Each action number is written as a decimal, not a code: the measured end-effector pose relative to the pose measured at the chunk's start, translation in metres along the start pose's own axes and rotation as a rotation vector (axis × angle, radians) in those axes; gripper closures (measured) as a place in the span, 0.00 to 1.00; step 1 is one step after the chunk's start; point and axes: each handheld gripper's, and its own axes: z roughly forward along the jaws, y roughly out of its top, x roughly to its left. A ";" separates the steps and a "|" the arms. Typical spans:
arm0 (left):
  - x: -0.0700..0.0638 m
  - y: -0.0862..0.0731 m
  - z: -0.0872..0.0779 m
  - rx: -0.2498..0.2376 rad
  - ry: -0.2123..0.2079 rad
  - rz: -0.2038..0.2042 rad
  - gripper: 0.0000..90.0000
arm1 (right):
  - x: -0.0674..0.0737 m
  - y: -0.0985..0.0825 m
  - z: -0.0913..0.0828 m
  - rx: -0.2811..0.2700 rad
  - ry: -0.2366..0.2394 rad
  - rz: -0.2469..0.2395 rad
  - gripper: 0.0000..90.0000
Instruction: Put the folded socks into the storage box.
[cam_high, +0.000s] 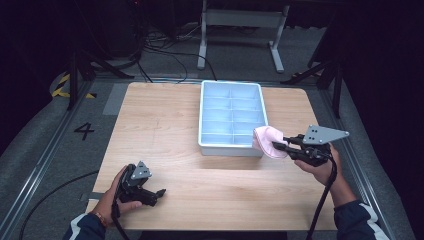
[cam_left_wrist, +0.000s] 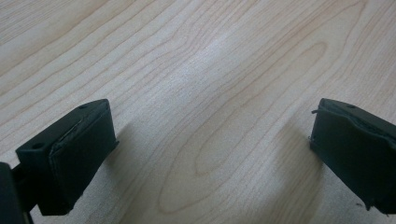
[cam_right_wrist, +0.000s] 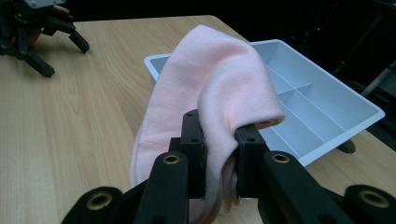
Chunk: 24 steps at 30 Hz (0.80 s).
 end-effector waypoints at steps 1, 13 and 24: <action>0.000 0.000 0.000 0.000 0.000 0.000 0.00 | -0.001 0.001 0.001 0.001 0.002 0.004 0.86; 0.000 0.000 0.000 0.001 0.001 0.000 0.00 | -0.019 0.007 0.012 0.020 -0.028 0.020 0.86; 0.000 0.000 0.000 0.000 0.001 -0.001 0.00 | -0.028 0.012 0.033 0.058 -0.028 0.011 0.86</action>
